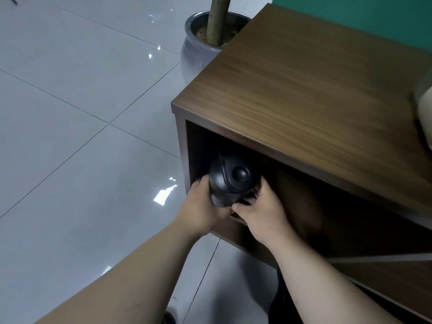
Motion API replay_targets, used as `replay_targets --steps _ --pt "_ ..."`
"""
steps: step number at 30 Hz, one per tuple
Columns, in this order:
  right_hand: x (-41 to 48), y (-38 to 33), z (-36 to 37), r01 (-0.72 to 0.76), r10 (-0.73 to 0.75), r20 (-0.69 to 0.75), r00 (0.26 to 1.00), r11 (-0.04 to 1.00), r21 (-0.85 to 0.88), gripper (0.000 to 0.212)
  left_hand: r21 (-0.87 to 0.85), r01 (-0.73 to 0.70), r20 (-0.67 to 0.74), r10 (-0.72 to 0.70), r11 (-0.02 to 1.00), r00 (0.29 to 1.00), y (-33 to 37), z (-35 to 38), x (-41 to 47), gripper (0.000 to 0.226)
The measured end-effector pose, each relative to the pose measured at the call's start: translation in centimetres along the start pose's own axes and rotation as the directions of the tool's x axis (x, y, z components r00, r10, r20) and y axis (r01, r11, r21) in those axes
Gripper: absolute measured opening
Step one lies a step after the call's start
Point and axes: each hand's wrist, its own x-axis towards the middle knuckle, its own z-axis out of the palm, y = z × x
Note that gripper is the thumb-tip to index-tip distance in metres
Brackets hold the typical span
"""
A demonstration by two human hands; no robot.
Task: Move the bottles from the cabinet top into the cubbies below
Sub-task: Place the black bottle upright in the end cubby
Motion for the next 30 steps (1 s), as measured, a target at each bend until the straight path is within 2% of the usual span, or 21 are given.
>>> replay_targets --steps 4,7,11,16,22,30 --pt "0.1 0.9 -0.2 -0.078 0.081 0.017 0.997 0.985 -0.152 0.049 0.136 0.0 -0.06 0.008 0.991 0.998 0.5 0.6 -0.9 0.099" --pt "0.0 1.4 0.1 -0.09 0.095 0.014 0.995 0.974 -0.208 0.041 0.226 -0.01 -0.129 0.04 0.974 0.991 0.1 1.2 -1.4 0.086" --pt "-0.1 1.4 0.3 -0.096 0.095 -0.013 0.995 0.977 -0.19 0.043 0.309 0.011 -0.193 0.051 0.951 0.98 -0.2 1.3 -1.4 0.058" --pt "-0.4 1.6 0.3 -0.098 0.091 -0.044 0.995 0.981 -0.171 0.049 0.273 0.098 -0.16 -0.055 0.957 0.986 0.5 0.5 -1.4 0.044" --pt "-0.8 2.3 1.2 -0.107 0.087 -0.105 0.991 0.974 -0.199 0.048 0.234 0.145 -0.147 -0.112 0.961 0.983 0.0 -0.1 -1.5 0.042" --pt "-1.2 2.1 1.8 -0.17 0.148 -0.14 0.979 0.972 -0.163 0.055 0.266 0.131 -0.137 -0.097 0.955 0.986 -0.2 -0.3 -1.4 0.043"
